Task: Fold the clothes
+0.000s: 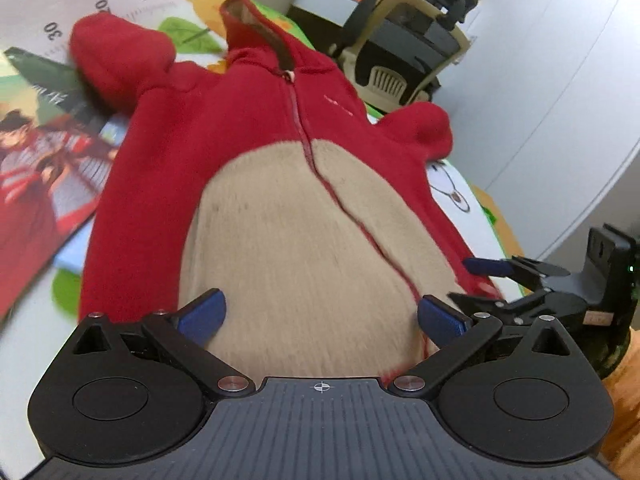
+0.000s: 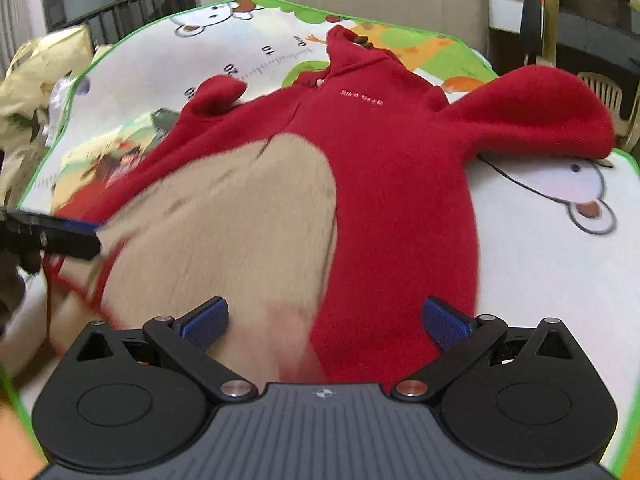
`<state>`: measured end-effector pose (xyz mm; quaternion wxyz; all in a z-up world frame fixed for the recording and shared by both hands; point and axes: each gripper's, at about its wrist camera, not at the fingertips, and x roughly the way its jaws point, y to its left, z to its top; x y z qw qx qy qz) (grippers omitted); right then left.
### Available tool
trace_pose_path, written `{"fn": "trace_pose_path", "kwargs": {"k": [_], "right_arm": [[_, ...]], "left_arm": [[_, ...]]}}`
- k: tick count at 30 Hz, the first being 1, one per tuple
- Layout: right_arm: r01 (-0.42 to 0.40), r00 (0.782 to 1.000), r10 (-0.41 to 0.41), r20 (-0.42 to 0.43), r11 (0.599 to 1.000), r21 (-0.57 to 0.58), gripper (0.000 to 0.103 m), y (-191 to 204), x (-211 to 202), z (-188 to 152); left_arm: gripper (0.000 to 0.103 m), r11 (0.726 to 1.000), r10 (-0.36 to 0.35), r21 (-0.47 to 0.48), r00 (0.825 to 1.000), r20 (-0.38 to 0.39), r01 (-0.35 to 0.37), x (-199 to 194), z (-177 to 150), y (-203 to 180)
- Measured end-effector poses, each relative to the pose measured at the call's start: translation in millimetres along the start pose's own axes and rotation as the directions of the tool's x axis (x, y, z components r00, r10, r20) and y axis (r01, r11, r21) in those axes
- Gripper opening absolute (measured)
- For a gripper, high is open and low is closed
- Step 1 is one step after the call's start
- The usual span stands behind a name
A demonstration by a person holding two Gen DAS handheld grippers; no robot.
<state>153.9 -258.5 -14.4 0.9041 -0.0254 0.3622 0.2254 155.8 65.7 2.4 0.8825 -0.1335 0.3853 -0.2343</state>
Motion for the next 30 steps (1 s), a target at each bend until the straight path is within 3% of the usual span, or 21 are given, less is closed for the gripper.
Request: {"fn": "trace_pose_path", "kwargs": {"k": [7,9,11,12,14,16,18,20,22,25,27,28,30], "right_arm": [[0.030,0.999,-0.029,-0.030,0.998,0.060,0.103,6.2,4.8,9.6],[0.012,0.999,-0.009,-0.048,0.999,0.050,0.103,6.8,6.0,15.8],[-0.047,0.998,0.050,-0.038,0.996,0.077,0.103,-0.6,3.9,25.7],[-0.063,0.998,0.065,-0.016,0.992,0.105,0.103,-7.7,2.2,33.4],[-0.085,0.996,0.082,0.031,0.984,0.154,0.103,-22.6,0.0,49.9],[-0.018,0.998,0.009,0.054,0.986,0.164,0.103,-37.6,8.7,71.1],[0.085,0.994,-0.095,0.059,0.984,0.154,0.103,-51.4,22.8,90.8],[0.167,0.981,-0.181,0.075,0.972,0.164,0.103,-66.9,36.9,108.2],[0.190,0.974,-0.211,0.088,0.960,0.205,0.103,-83.3,46.6,120.6],[0.195,0.968,-0.228,0.105,0.946,0.259,0.103,-104.8,56.1,130.9],[0.206,0.962,-0.247,0.119,0.938,0.278,0.103,-116.5,60.0,130.2],[0.211,0.959,-0.256,0.122,0.933,0.292,0.103,-123.5,61.3,128.0],[0.222,0.953,-0.276,0.123,0.917,0.330,0.103,-134.7,65.6,122.6]], "left_arm": [[0.103,0.998,0.054,0.039,0.998,-0.031,-0.053,6.1,9.8,-13.4],[0.103,0.999,0.029,0.029,0.999,-0.043,-0.028,3.0,22.7,-9.0],[0.103,1.000,0.012,0.016,1.000,0.004,-0.012,-5.7,44.7,0.4],[0.103,0.998,0.055,0.008,0.997,0.044,-0.056,-7.8,60.4,8.0],[0.103,0.986,0.169,-0.022,0.979,0.117,-0.168,-8.8,93.2,24.9],[0.103,0.953,0.297,-0.111,0.941,0.165,-0.281,1.0,128.2,51.7],[0.103,0.901,0.407,-0.237,0.897,0.173,-0.363,16.4,161.0,85.1],[0.103,0.852,0.472,-0.329,0.868,0.151,-0.406,41.1,189.8,121.3],[0.103,0.815,0.521,-0.366,0.845,0.121,-0.450,69.4,211.1,152.1],[0.102,0.781,0.547,-0.411,0.832,0.088,-0.470,104.5,225.3,186.6],[0.072,0.765,0.572,-0.422,0.814,0.098,-0.487,113.8,225.4,194.1],[0.048,0.763,0.582,-0.417,0.805,0.111,-0.494,113.7,223.8,193.4],[0.031,0.772,0.592,-0.391,0.791,0.156,-0.501,107.3,219.8,185.9]]}}
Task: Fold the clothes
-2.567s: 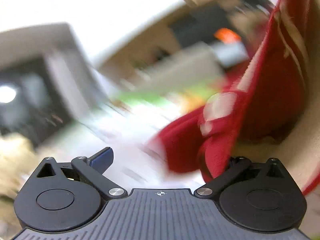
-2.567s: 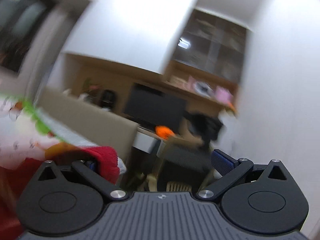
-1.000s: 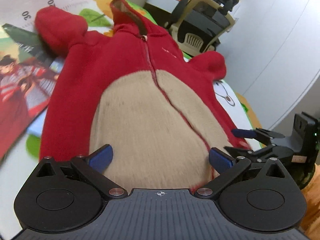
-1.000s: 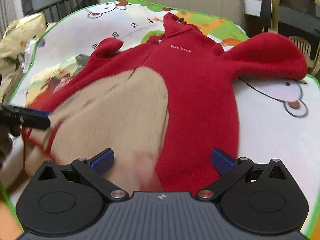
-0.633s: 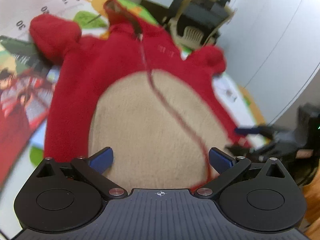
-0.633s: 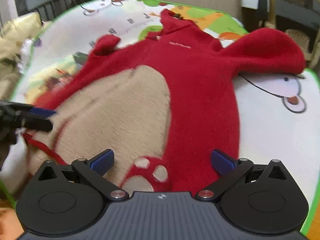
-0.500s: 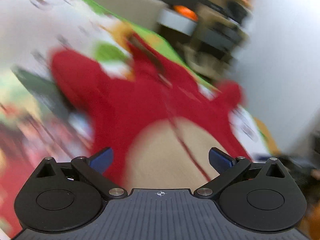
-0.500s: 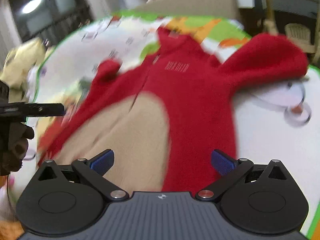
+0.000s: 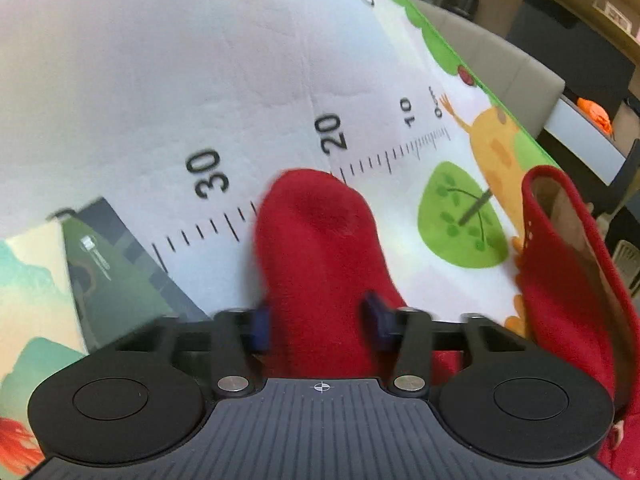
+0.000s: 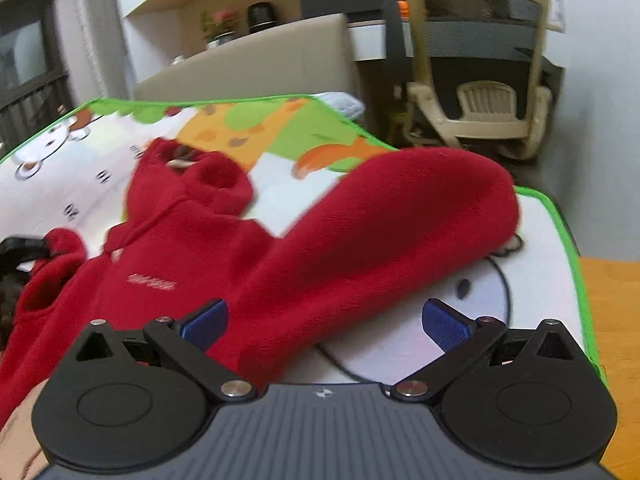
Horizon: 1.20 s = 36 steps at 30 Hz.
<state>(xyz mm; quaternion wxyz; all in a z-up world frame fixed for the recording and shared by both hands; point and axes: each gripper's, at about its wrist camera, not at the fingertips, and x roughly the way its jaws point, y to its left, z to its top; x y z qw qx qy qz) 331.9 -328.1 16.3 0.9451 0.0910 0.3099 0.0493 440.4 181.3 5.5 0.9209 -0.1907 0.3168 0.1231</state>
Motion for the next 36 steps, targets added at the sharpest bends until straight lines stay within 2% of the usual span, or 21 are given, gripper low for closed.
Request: {"fn": "trace_pose_path", "kwargs": {"k": [1,3,4,7,10,12,14,16,17,19,20,21,22,24,25,27,28,30,31,33,36], "right_arm": [[0.009,1.000,-0.009,0.004,1.000,0.020,0.103,-5.7,2.4,-2.1],[0.016,1.000,-0.017,0.009,0.998,0.062,0.103,-16.7,2.6,-8.3],[0.018,1.000,-0.019,0.011,0.997,0.081,0.103,-21.3,2.9,-11.1],[0.022,1.000,-0.024,0.015,0.994,0.106,0.103,-24.7,4.9,-16.5],[0.009,0.999,-0.012,0.031,0.994,0.105,0.103,-18.8,3.6,-15.9],[-0.009,0.999,0.005,0.051,0.995,0.097,0.103,-13.4,-2.0,-13.1],[-0.029,0.997,0.024,0.080,0.997,0.065,0.103,-4.6,-10.5,-8.1],[-0.054,0.993,0.051,0.105,0.998,0.023,0.103,6.5,-18.8,-2.5],[-0.069,0.991,0.068,0.114,0.998,0.007,0.103,12.3,-21.5,0.2],[-0.112,0.987,0.114,0.112,0.993,-0.019,0.103,26.7,-19.6,4.9],[-0.137,0.985,0.140,0.105,0.990,-0.031,0.103,34.5,-16.8,7.1],[-0.163,0.981,0.166,0.099,0.986,-0.041,0.103,42.8,-12.8,9.1],[-0.189,0.977,0.193,0.090,0.981,-0.051,0.103,52.5,-5.2,10.7],[-0.235,0.969,0.240,0.063,0.970,-0.068,0.101,73.9,15.0,14.3],[-0.254,0.966,0.256,0.035,0.965,-0.061,0.094,82.2,29.2,16.0],[-0.289,0.957,0.289,-0.021,0.956,-0.047,0.064,98.9,57.5,19.6],[-0.312,0.949,0.310,-0.052,0.950,-0.034,0.038,105.0,70.4,21.1],[-0.336,0.939,0.334,-0.081,0.942,-0.003,0.023,109.1,78.9,22.1],[-0.336,0.941,0.335,-0.046,0.942,-0.022,0.013,109.8,71.3,22.5],[-0.310,0.949,0.312,0.036,0.949,-0.055,0.013,104.8,50.0,23.9],[-0.217,0.975,0.218,0.032,0.976,-0.030,0.012,84.9,41.1,22.7]], "left_arm": [[0.015,0.999,-0.008,0.039,0.999,0.042,0.006,-11.3,-1.1,-3.9],[0.014,0.989,-0.043,0.146,0.985,0.166,0.019,-45.1,2.0,-20.0],[0.014,0.982,-0.094,0.180,0.973,0.211,0.056,-64.0,3.5,-28.7],[0.014,0.941,-0.284,0.265,0.916,0.283,0.210,-117.4,6.7,-56.7],[0.016,0.866,-0.455,0.320,0.872,0.182,0.385,-138.1,-9.2,-91.1],[0.030,0.807,-0.526,0.351,0.849,0.059,0.475,-137.9,-33.5,-114.3],[0.076,0.743,-0.564,0.383,0.822,-0.084,0.549,-133.3,-64.1,-131.1],[0.093,0.668,-0.587,0.437,0.787,-0.190,0.603,-135.5,-94.5,-138.2],[0.094,0.629,-0.588,0.479,0.778,-0.223,0.612,-138.6,-107.4,-139.4],[0.096,0.579,-0.566,0.563,0.787,-0.244,0.590,-144.5,-126.8,-138.4],[0.097,0.570,-0.549,0.591,0.800,-0.242,0.570,-142.6,-133.7,-136.3],[0.097,0.572,-0.534,0.602,0.810,-0.243,0.558,-141.8,-138.1,-132.4],[0.097,0.576,-0.527,0.595,0.811,-0.254,0.561,-141.7,-139.5,-128.3],[0.097,0.582,-0.529,0.570,0.802,-0.277,0.580,-141.6,-139.9,-119.6],[0.097,0.587,-0.538,0.557,0.797,-0.275,0.588,-143.6,-137.9,-115.7],[0.098,0.601,-0.558,0.532,0.789,-0.256,0.597,-149.4,-131.2,-110.6],[0.098,0.613,-0.571,0.517,0.787,-0.233,0.597,-152.5,-125.8,-109.9],[0.100,0.644,-0.593,0.485,0.787,-0.172,0.592,-158.5,-113.4,-106.5],[0.101,0.666,-0.600,0.467,0.790,-0.127,0.581,-160.6,-108.2,-103.1],[0.103,0.713,-0.605,0.420,0.796,-0.038,0.562,-161.6,-100.2,-99.7],[0.103,0.750,-0.594,0.339,0.804,-0.031,0.568,-139.4,-99.2,-103.9]]}}
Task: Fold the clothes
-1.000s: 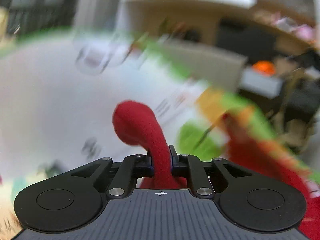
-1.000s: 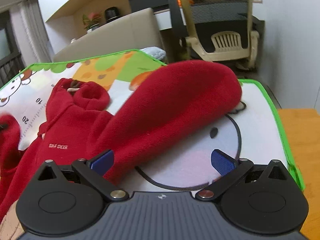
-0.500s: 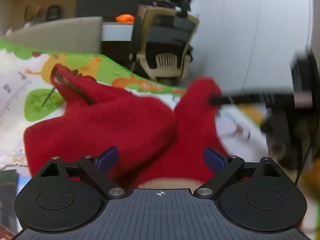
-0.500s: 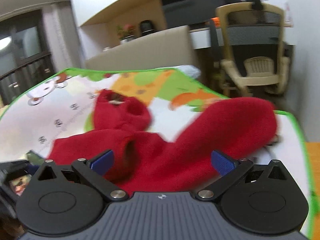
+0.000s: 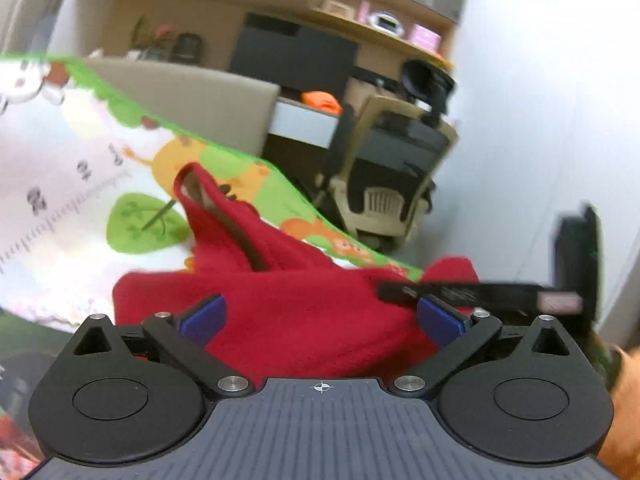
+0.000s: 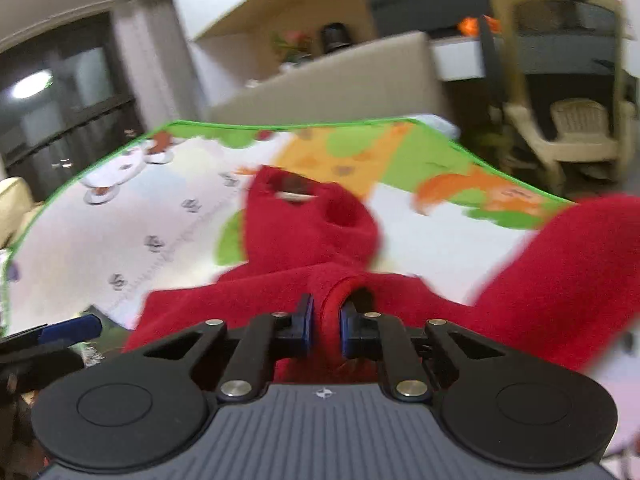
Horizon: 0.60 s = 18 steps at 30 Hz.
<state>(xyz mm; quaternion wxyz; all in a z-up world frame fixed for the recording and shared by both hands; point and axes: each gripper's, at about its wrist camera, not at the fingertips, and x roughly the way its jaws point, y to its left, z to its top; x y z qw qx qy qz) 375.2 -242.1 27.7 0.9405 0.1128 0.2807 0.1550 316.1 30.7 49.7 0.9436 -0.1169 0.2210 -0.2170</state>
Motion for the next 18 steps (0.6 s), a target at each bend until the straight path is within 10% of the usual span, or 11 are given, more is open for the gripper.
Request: {"fn": "trace_pose_path", "kwargs": {"k": [6,11,18], "right_arm": [[0.086,0.991,-0.091,-0.102,0.995,-0.052,0.015,-15.8,7.4,-26.1],[0.140,0.981,-0.151,0.119,0.985,0.098,0.065,-50.4,-48.6,-0.9],[0.184,0.910,-0.361,0.205,0.793,0.581,0.065,-193.0,-90.5,2.1]], "left_arm": [[0.103,0.999,0.050,-0.010,0.983,-0.177,-0.053,52.4,-34.2,7.3],[0.103,0.998,0.067,0.003,0.983,-0.173,-0.068,52.5,-33.1,7.4],[0.103,0.998,0.034,-0.048,0.988,-0.151,-0.042,50.3,-34.5,14.9]]}}
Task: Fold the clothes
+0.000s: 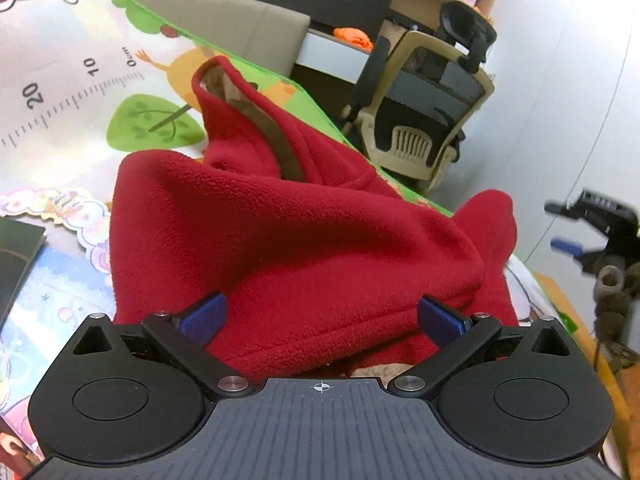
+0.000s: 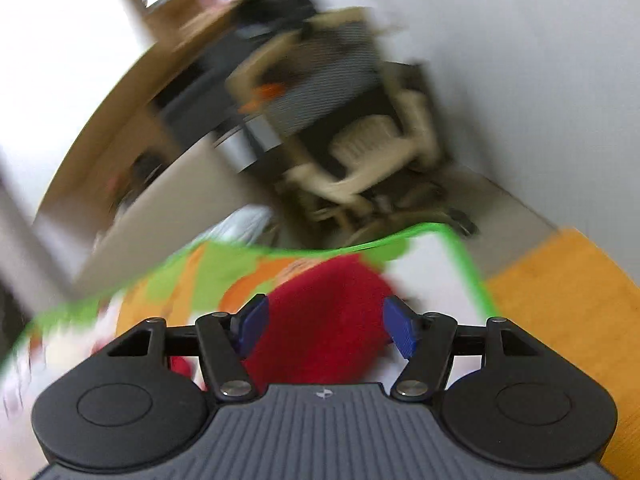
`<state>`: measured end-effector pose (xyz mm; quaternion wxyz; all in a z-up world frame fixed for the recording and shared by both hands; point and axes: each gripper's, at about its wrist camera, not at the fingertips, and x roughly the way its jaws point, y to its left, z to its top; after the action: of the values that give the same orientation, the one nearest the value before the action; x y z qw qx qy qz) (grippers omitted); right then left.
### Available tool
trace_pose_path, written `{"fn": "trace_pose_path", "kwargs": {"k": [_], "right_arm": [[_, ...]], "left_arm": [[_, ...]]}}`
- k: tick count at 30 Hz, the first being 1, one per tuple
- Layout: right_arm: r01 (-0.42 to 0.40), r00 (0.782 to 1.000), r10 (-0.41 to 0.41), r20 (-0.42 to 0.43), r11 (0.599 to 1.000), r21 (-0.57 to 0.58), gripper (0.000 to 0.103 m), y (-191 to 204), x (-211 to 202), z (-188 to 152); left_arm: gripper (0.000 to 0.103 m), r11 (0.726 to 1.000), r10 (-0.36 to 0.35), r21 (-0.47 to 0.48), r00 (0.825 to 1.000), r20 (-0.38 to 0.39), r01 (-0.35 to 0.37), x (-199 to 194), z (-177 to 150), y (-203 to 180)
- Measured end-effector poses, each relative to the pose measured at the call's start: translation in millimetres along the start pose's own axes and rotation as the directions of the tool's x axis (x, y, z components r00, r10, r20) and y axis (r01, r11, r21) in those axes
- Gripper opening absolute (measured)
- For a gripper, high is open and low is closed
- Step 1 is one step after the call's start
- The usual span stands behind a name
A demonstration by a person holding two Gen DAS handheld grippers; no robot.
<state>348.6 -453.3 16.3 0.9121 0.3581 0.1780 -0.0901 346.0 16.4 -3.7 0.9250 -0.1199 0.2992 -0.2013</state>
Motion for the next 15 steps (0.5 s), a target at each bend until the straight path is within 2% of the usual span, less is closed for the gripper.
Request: {"fn": "trace_pose_path", "kwargs": {"k": [2,4,7,8,10,11,12,13,15], "right_arm": [[0.017,1.000,-0.017,-0.003,0.998,0.068,0.065,-24.3,15.1,7.3],[0.026,0.999,-0.023,-0.035,0.996,0.081,0.064,-36.3,40.0,9.1],[-0.019,0.995,0.029,-0.100,0.995,0.097,0.063,-38.4,69.9,6.9],[-0.046,0.992,0.057,-0.113,0.994,0.100,0.048,-36.5,75.4,6.7],[-0.104,0.984,0.117,-0.135,0.990,0.097,0.033,-29.6,84.9,6.0],[-0.148,0.978,0.157,-0.139,0.986,0.070,0.017,-17.8,84.2,4.5],[-0.196,0.970,0.198,-0.142,0.980,0.026,0.008,-3.7,78.9,3.7],[-0.240,0.962,0.234,-0.143,0.970,-0.025,0.001,13.7,69.8,3.3],[-0.324,0.942,0.308,-0.132,0.938,-0.125,0.001,53.0,44.0,1.5]], "left_arm": [[0.103,1.000,-0.002,-0.003,1.000,0.003,0.002,-1.5,-1.3,0.0],[0.103,1.000,-0.005,-0.007,1.000,0.006,0.005,-3.0,-2.5,0.3],[0.103,1.000,-0.009,-0.012,1.000,0.008,0.009,-3.2,-2.5,1.4],[0.103,1.000,-0.011,-0.015,1.000,0.009,0.011,-3.0,-2.3,2.2],[0.103,1.000,-0.015,-0.020,1.000,0.010,0.015,-2.7,-1.9,3.6],[0.103,1.000,-0.016,-0.022,1.000,0.010,0.016,-2.6,-1.9,4.0],[0.103,1.000,-0.017,-0.024,1.000,0.010,0.018,-2.5,-1.9,4.4],[0.103,0.999,-0.019,-0.025,1.000,0.011,0.019,-2.5,-1.9,4.7],[0.103,0.999,-0.022,-0.029,1.000,0.013,0.022,-2.4,-2.4,5.4]]}}
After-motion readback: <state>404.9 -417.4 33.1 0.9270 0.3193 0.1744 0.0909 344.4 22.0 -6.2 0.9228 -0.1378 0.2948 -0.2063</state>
